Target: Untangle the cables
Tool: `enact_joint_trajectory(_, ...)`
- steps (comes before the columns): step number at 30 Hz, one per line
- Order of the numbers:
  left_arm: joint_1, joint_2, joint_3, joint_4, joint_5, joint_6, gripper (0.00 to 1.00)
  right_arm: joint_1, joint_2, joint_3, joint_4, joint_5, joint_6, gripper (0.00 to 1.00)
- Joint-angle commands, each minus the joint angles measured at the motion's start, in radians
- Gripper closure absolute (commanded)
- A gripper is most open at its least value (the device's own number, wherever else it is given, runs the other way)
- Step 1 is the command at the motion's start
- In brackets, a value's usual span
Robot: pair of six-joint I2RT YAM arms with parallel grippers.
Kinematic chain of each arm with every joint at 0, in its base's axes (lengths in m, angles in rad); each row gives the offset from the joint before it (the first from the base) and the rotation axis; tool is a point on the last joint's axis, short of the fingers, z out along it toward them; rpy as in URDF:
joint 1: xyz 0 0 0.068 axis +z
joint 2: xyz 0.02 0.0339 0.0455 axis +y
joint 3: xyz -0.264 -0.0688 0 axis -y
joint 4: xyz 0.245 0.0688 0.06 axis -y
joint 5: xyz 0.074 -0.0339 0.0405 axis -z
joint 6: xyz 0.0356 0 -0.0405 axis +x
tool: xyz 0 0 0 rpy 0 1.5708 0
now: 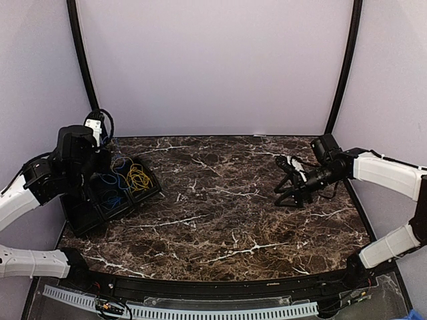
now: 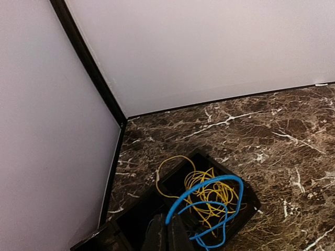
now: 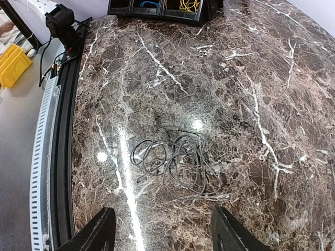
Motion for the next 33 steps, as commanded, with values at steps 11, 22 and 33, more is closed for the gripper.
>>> enact_joint_trajectory(11,0.344,0.089,-0.079,-0.061,0.044,0.065,1.0,-0.005,-0.025,-0.022,0.027,0.019,-0.016,0.36)
enact_joint_trajectory(22,0.436,0.237,-0.087,0.057,0.125,0.067,1.0,-0.006,-0.012,-0.018,0.005,0.043,-0.04,0.35)
enact_joint_trajectory(33,0.48,0.417,-0.079,0.126,0.172,-0.005,1.0,-0.007,-0.012,-0.022,-0.002,0.059,-0.052,0.35)
